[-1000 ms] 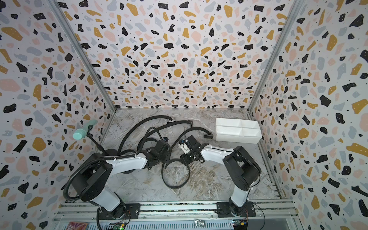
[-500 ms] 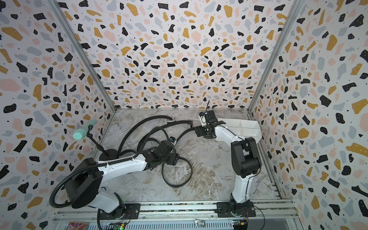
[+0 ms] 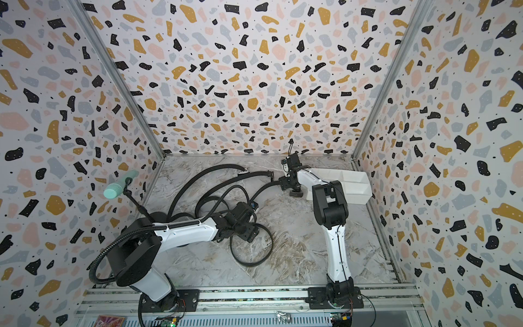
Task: Place the belts into the storage roll
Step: Roll the belt at the center of the board.
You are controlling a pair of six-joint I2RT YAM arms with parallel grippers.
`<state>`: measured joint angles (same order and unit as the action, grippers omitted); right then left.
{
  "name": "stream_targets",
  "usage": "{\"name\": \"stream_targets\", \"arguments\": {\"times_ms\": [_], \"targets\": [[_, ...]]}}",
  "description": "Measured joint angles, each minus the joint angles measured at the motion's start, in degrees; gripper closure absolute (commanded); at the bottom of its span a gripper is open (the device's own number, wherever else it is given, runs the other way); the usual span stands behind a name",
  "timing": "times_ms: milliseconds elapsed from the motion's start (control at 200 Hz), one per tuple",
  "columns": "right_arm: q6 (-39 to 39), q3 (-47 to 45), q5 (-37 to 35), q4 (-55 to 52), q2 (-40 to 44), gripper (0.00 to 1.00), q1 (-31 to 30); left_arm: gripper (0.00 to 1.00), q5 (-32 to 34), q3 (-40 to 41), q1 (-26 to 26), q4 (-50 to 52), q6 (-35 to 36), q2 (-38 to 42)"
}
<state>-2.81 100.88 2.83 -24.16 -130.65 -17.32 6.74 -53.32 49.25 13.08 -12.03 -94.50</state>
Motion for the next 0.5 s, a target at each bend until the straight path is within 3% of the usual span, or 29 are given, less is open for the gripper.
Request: {"name": "stream_targets", "arguments": {"times_ms": [255,385,501], "targets": [[0.1,-8.9,-0.9,2.2,5.5,0.61,-2.4,0.21,1.3,-2.4,0.0,-0.4,1.9,-4.1],[1.4,-15.9,-1.0,3.1,10.0,0.72,-4.0,0.50,2.8,-3.4,0.0,-1.3,2.4,-6.8],[2.9,-22.8,-1.0,4.0,14.7,0.75,-4.8,0.77,4.2,-3.9,0.0,-2.8,2.4,-8.6]]}}
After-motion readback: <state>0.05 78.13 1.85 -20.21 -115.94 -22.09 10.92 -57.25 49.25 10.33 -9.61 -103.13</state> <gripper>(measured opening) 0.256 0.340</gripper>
